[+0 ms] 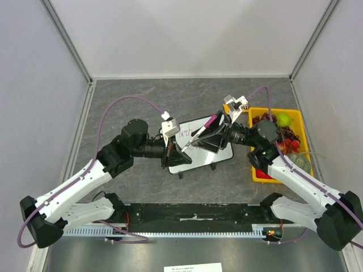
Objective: Write a sentence on the whiteboard
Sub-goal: Write on the whiteboard with the whiteboard.
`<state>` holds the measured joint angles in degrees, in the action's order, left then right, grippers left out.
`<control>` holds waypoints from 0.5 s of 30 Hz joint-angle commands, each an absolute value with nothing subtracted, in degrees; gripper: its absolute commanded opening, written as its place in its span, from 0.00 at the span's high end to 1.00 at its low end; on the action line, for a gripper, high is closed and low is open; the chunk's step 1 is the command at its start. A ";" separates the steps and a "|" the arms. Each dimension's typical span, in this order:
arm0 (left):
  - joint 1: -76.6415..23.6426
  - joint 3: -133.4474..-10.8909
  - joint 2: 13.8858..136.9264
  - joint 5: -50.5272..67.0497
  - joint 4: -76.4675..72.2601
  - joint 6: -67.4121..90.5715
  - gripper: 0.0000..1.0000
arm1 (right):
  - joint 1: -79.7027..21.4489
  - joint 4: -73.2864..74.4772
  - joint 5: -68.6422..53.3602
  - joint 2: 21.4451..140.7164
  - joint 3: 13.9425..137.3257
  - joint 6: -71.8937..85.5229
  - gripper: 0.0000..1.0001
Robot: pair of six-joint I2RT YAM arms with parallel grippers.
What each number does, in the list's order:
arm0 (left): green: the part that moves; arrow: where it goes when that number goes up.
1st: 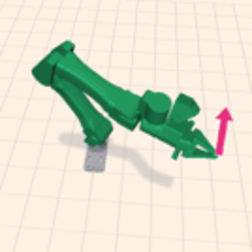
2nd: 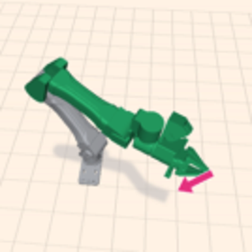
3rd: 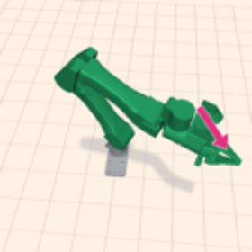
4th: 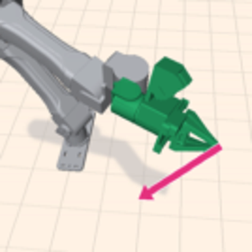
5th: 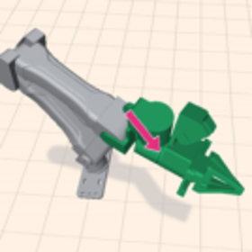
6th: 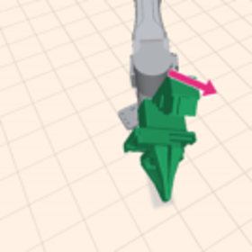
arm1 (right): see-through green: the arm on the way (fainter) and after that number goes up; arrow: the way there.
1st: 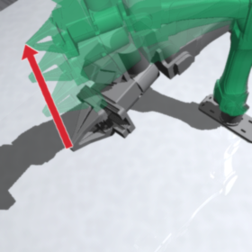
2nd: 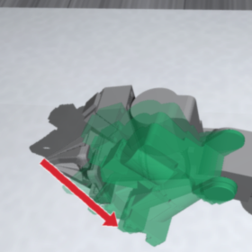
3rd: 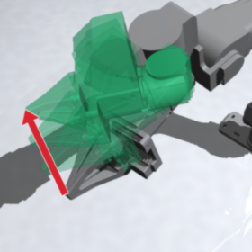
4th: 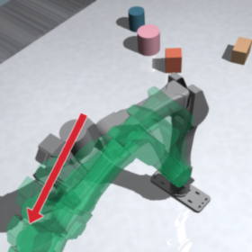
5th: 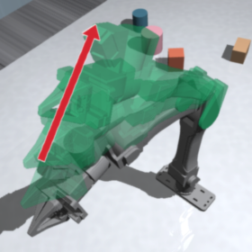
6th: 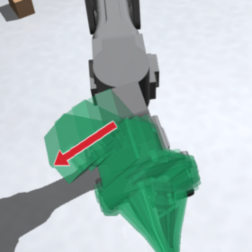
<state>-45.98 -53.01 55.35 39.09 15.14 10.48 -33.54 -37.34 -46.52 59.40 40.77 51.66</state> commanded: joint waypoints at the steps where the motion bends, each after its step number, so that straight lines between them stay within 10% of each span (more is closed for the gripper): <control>1: -45.97 -55.28 55.55 41.66 16.00 8.00 0.98 | -33.40 -44.30 -52.90 60.99 42.71 55.72 0.39; 10: -45.97 -55.55 57.04 42.89 16.87 8.17 0.98 | -34.28 -44.30 -55.46 63.63 44.21 56.69 0.52; 15: -45.97 -55.11 56.34 41.49 16.96 8.35 0.98 | -34.80 -43.34 -56.60 64.07 44.73 55.82 0.83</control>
<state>-45.98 -53.19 57.04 40.95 17.39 10.28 -34.33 -42.13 -54.28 63.88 41.85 55.90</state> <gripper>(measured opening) 0.053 0.297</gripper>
